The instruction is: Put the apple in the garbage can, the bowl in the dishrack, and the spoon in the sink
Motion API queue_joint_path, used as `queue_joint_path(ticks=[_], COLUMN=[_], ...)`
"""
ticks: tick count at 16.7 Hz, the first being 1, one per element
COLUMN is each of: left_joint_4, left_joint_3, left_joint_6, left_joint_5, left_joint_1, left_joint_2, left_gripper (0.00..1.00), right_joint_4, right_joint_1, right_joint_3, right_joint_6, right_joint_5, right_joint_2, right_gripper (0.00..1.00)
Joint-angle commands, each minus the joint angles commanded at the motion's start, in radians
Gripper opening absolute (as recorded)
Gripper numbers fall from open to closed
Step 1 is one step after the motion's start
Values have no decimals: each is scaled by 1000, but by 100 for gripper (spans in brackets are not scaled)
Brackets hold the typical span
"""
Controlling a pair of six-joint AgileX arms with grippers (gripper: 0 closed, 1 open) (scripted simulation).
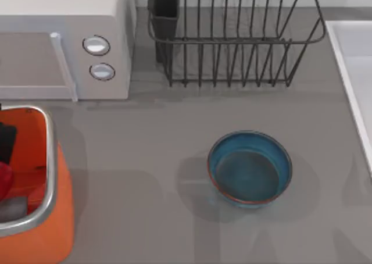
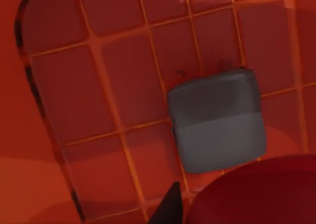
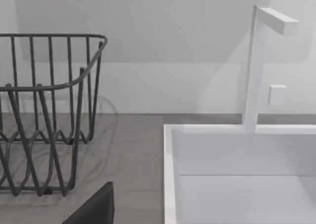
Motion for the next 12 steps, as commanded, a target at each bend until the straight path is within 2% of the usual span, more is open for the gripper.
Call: queue_joint_path(ticks=[7, 12], left_joint_4=[0, 0], left_joint_3=[0, 0], left_joint_6=[0, 0], left_joint_5=[0, 0], left_joint_1=[0, 0], left_joint_2=[0, 0], left_gripper=[98, 100], right_joint_4=[0, 0], right_joint_1=[0, 0], right_joint_3=[0, 0], right_joint_6=[0, 0], right_joint_5=[0, 0], right_joint_2=[0, 0], right_gripper=[100, 100])
